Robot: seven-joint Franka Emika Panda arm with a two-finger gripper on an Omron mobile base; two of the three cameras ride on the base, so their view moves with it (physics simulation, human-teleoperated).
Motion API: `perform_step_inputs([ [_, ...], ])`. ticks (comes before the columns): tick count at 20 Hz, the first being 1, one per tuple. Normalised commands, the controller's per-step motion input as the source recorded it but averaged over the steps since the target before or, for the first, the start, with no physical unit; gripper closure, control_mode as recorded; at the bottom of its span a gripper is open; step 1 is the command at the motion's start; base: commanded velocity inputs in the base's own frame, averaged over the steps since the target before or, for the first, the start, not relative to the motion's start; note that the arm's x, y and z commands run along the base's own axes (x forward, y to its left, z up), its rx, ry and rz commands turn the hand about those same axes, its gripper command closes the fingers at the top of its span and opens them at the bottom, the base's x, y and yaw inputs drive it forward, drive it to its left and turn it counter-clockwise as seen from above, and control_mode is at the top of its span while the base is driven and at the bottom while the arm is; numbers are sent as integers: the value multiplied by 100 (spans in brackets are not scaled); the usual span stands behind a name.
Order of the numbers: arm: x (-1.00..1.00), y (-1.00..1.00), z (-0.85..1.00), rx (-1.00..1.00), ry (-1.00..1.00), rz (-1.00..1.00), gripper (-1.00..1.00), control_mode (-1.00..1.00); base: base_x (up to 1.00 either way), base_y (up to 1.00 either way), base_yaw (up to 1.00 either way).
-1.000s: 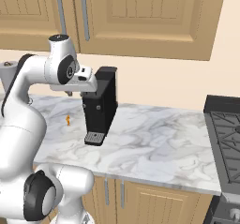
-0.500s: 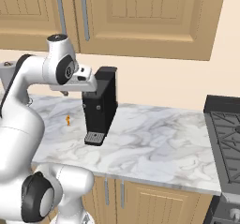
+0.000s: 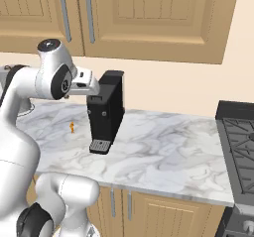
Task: Retrieve the tupperware from the cabinet, then place the raw meat into the tupperware to avoid contamination.
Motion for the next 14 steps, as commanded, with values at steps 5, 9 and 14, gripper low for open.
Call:
perform_step_inputs([
  [5, -9, 0, 29, 0, -22, 0, -100, -100, 0, 0, 0],
  [9, -8, 0, 34, 0, -23, 0, -100, -100, 0, 0, 0],
  [14, -8, 0, 37, 0, -24, 0, -100, -100, 0, 0, 0],
])
